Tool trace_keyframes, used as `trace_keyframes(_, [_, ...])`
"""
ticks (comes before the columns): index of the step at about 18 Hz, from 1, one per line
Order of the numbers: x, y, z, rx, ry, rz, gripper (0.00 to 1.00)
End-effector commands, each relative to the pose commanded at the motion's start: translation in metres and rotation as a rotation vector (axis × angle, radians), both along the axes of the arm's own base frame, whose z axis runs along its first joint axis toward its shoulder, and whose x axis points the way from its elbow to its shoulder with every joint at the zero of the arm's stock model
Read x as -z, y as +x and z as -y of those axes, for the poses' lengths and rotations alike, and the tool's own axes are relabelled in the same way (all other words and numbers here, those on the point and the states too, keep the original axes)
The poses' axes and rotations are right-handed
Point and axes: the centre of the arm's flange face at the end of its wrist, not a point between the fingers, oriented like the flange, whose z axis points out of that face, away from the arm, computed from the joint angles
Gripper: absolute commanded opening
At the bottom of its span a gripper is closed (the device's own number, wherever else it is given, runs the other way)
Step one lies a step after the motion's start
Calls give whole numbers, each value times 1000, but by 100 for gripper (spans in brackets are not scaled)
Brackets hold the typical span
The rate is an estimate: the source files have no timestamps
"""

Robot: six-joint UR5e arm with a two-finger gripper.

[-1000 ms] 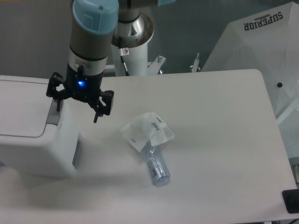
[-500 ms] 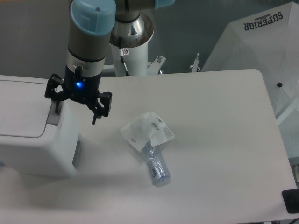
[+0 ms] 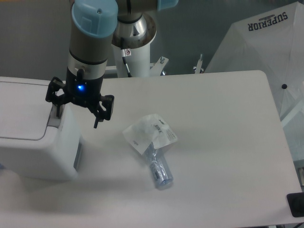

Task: Open the trash can

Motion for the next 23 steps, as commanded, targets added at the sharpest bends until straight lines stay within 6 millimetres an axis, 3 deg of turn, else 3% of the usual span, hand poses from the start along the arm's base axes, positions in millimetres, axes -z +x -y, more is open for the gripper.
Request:
trace_keyframes(6, [-3,0,0,-1,5,-3,100])
trace_keyframes(9, [-15,0,1,1,25,-11,100])
trace_keyframes(13, [-22,-12,2,-10,37,-28,100])
trace_keyframes(17, [-27,-58,22,-55,58,-73,100])
trace_keyframes(21, [-10,-112,46,4,10,-189,100])
trace_keyframes(23, [9,-156,59,-32,-11,-211,100])
